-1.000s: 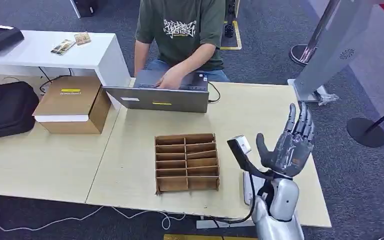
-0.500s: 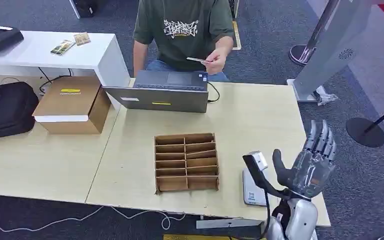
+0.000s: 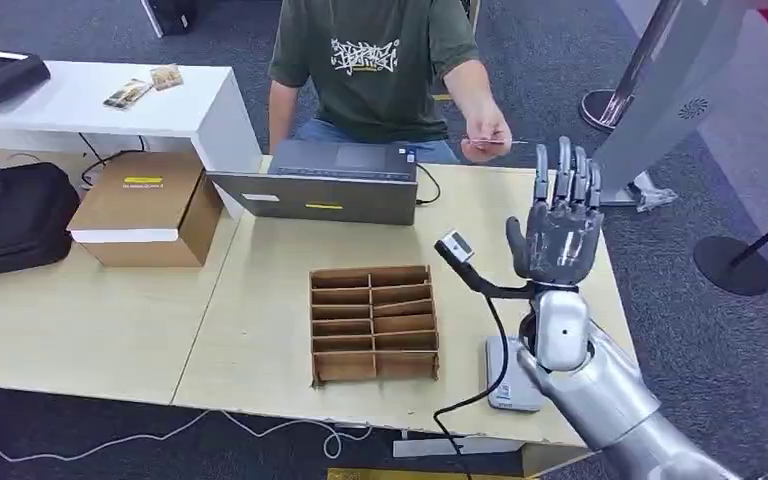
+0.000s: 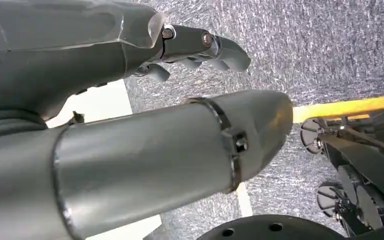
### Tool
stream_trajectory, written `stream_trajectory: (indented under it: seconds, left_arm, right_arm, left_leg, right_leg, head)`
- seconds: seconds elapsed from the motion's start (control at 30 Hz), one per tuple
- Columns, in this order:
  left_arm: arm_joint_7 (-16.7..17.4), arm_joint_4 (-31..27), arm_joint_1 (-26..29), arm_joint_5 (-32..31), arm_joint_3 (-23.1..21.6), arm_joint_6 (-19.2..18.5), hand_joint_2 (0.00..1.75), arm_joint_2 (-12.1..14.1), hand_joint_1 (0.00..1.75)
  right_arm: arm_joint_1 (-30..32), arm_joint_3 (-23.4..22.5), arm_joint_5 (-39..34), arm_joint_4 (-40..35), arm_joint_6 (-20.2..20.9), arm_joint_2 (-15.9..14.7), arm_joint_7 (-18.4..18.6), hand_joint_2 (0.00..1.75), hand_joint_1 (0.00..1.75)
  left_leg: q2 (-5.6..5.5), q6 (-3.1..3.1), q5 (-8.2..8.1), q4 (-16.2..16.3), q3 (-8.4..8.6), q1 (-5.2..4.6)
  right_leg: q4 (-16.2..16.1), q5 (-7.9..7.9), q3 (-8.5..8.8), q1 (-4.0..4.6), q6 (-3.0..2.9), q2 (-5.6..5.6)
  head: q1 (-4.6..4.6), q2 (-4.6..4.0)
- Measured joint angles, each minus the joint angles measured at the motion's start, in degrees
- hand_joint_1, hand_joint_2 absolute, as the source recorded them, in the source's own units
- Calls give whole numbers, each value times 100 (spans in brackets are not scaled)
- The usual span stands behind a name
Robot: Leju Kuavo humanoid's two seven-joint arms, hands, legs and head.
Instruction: Pass the card to the sensor for recognition and then transmit it.
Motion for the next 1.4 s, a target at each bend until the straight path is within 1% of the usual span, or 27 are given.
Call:
stream_trajectory:
  seconds: [0.07,0.13,0.2,0.27,0.33,0.43,0.53,0.6,0.73,0.87,1.33,1.37,1.4]
  left_arm:
    - [4,-17,-22,-28,0,-2,0,17,0]
    - [15,-33,-37,-46,0,-15,0,28,0]
    - [50,-57,-54,-41,0,-24,0,42,0]
    - [57,-59,-55,-30,0,-46,0,50,0]
    - [57,-59,-52,-13,0,-81,0,52,0]
    - [57,-59,-48,2,0,-105,0,59,0]
    - [57,-61,-34,20,0,-118,0,79,0]
    - [57,-61,-27,46,0,-122,0,94,0]
    - [57,-61,-2,81,0,-125,0,109,0]
    - [50,-61,17,90,0,-125,0,107,0]
    - [-9,-61,43,125,0,-120,0,107,0]
    - [-9,-61,42,127,0,-120,0,107,0]
    - [-9,-61,42,136,0,-120,0,107,0]
  right_arm:
    - [-324,300,0,459,-120,15,0,175,0]
    - [-675,662,0,1087,-302,158,-66,175,0]
    - [-965,928,0,1637,-474,344,-207,175,0]
    - [-1221,1154,2,2151,-599,532,-442,175,0]
    - [-1417,1310,0,2553,-601,714,-625,175,0]
    - [-1645,1418,2,3001,-570,924,-955,175,0]
    - [-1875,1464,0,3372,-568,1060,-1202,175,0]
    - [-2005,1477,0,3557,-599,1117,-1305,175,0]
    - [-2189,1473,-2,3763,-649,1200,-1381,175,0]
    - [-2202,1464,-2,3859,-655,1246,-1449,175,0]
    - [-2202,1457,-2,4008,-669,1349,-1482,175,0]
    - [-2202,1453,-2,4008,-669,1351,-1484,175,35]
    - [-2202,1449,-2,4008,-669,1355,-1484,175,171]
  left_leg:
    - [5,0,0,-1,0,0]
    - [7,0,0,0,3,1]
    - [6,-2,2,0,2,1]
    - [1,-6,5,0,2,2]
    - [-1,-6,5,0,1,2]
    - [-2,-6,5,0,0,2]
    - [-1,-6,4,0,-1,0]
    - [-2,-6,4,0,-2,-1]
    - [-3,-6,4,0,-1,-1]
    - [-3,-6,4,0,-1,-1]
    - [-3,-6,4,0,-1,0]
    - [-3,-6,4,0,-1,0]
    - [-3,-6,4,0,-1,0]
  right_leg:
    - [0,0,0,0,0,4]
    - [0,0,0,0,0,6]
    - [0,0,0,0,0,4]
    - [1,0,0,1,0,0]
    - [3,0,0,1,0,-1]
    - [3,0,0,3,0,-2]
    - [2,0,0,2,0,-1]
    - [1,0,0,2,0,-2]
    - [0,0,0,2,0,-3]
    - [0,0,0,2,0,-3]
    - [1,0,0,2,0,-3]
    - [1,0,0,2,0,-3]
    - [1,0,0,2,0,-3]
  head:
    - [2,0]
    - [0,0]
    - [-2,0]
    - [-2,0]
    - [0,0]
    - [0,0]
    - [0,0]
    - [0,0]
    - [2,0]
    - [0,0]
    - [0,0]
    - [0,0]
    - [0,0]
